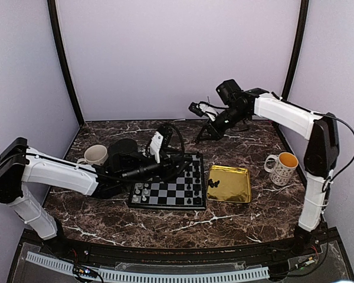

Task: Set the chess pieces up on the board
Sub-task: Place the bishop on f8.

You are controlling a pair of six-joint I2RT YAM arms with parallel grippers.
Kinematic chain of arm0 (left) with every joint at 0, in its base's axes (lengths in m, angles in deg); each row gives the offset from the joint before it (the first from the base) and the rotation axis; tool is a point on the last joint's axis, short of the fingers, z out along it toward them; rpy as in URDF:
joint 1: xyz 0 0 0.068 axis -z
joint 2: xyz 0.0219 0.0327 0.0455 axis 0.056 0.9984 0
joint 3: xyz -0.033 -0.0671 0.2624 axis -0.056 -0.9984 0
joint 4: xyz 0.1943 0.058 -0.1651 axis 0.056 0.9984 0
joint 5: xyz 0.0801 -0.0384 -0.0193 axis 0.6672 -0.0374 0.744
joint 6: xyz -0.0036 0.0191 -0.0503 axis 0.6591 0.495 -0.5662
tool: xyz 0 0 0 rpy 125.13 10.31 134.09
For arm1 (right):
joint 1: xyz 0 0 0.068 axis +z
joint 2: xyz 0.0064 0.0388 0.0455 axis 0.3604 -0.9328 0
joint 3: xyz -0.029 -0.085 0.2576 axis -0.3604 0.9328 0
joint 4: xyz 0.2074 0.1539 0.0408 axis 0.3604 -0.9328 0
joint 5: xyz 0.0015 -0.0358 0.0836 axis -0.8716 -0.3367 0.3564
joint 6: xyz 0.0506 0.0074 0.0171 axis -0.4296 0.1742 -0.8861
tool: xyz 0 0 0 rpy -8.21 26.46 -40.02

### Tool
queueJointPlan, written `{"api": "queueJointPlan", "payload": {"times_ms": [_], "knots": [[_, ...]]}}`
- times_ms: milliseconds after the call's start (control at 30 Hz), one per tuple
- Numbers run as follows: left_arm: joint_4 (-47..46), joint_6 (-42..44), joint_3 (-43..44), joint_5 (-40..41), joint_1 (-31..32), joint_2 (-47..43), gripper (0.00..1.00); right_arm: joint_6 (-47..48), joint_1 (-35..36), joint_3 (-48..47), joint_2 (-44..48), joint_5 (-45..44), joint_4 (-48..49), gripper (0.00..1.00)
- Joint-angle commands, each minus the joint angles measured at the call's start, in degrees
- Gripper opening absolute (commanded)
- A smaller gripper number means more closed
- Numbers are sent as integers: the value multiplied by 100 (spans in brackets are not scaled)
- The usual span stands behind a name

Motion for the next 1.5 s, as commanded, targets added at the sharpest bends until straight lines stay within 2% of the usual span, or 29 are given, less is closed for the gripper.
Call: {"api": "queueJointPlan", "payload": {"times_ms": [0,167,467,767,1233,1467], "knots": [[1180,322,-64,546,12,-664,49,192,28,-772,-809,-687,-734,0],[1639,280,-193,914,11,-1220,48,268,35,-1703,-1715,-987,-1402,0],[1874,190,-188,1029,3,-1384,48,245,64,-2328,-2512,-1476,-1673,0],[1959,374,-33,986,-5,-1139,48,340,71,-2125,-2586,-1327,-1726,0],[2021,391,-9,1054,-6,-1093,48,362,160,-2419,-2836,-1280,-1825,0],[2036,390,-20,1056,-6,-1093,48,361,182,-2453,-2791,-1534,-1894,0]]}}
